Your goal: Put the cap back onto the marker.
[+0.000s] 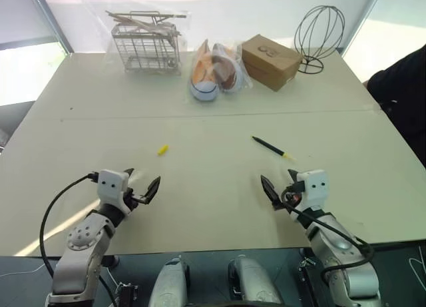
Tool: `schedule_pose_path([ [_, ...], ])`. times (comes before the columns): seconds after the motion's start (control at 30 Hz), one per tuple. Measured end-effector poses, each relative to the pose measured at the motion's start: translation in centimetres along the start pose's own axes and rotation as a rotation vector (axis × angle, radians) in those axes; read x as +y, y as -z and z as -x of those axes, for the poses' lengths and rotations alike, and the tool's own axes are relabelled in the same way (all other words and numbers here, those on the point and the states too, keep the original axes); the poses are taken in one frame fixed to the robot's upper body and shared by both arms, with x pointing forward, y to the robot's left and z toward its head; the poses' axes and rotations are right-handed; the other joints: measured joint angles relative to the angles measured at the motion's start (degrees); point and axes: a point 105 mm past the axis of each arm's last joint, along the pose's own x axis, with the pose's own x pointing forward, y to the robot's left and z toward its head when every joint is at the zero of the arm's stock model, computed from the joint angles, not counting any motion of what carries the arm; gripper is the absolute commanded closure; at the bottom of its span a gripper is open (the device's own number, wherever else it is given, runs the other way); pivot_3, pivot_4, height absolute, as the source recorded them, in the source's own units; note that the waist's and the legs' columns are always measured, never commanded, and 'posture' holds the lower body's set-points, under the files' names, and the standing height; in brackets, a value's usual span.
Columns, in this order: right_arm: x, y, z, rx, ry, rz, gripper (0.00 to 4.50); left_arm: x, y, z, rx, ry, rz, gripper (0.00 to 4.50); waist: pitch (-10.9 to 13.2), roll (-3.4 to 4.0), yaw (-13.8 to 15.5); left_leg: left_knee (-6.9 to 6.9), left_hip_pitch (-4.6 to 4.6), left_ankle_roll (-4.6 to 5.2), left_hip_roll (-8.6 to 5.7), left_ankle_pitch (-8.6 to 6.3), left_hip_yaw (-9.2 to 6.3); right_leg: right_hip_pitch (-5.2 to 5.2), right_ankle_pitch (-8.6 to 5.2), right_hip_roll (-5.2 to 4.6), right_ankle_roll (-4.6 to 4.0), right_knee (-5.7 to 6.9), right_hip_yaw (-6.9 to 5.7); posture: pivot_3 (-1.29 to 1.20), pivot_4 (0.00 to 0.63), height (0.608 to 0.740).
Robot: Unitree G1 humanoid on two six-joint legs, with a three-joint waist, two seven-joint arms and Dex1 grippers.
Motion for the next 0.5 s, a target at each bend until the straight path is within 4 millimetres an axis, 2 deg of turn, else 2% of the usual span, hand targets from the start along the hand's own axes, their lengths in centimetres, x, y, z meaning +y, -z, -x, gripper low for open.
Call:
schedule_pose_path([
  [0.2, -0.1, -0.5, -0.4, -0.012, 0.000, 0.025, 0.04, 0.0, -0.2, -0.2, 0.004, -0.011, 0.002, 0.00, 0.0, 0.00, 0.0, 0.00, 0.00, 0.00, 0.00, 0.00, 0.00, 0.00, 0.00, 0.01, 0.00, 0.00, 0.00, 0.00, 0.150, 0.740],
  [0.27, -0.2, -1.4, -1.0, -0.035, -0.006, 0.051, 0.04, -0.1, -0.5, -0.3, -0.004, -0.007, 0.006, 0.00, 0.0, 0.00, -0.1, 0.01, 0.01, 0.00, -0.01, 0.00, 0.01, 0.00, 0.00, 0.03, 0.00, 0.01, 0.00, 0.00, 0.150, 0.740],
  [0.4, -0.8, -4.8, -3.5, -0.078, -0.064, 0.149, 0.04, -0.1, -1.1, -0.6, -0.009, 0.007, -0.002, 0.00, 0.0, 0.00, -0.2, 0.10, 0.01, 0.00, -0.04, 0.00, 0.02, -0.01, 0.01, 0.09, -0.01, 0.02, -0.01, 0.00, 0.150, 0.740],
  [0.5, -1.2, -5.1, -4.7, -0.059, -0.085, 0.163, 0.04, 0.2, -1.2, -0.6, -0.008, 0.002, -0.008, 0.00, 0.0, -0.04, 0.1, 0.09, -0.02, 0.00, -0.04, 0.00, -0.07, 0.04, 0.01, 0.13, 0.01, 0.01, -0.05, 0.00, 0.150, 0.740],
])
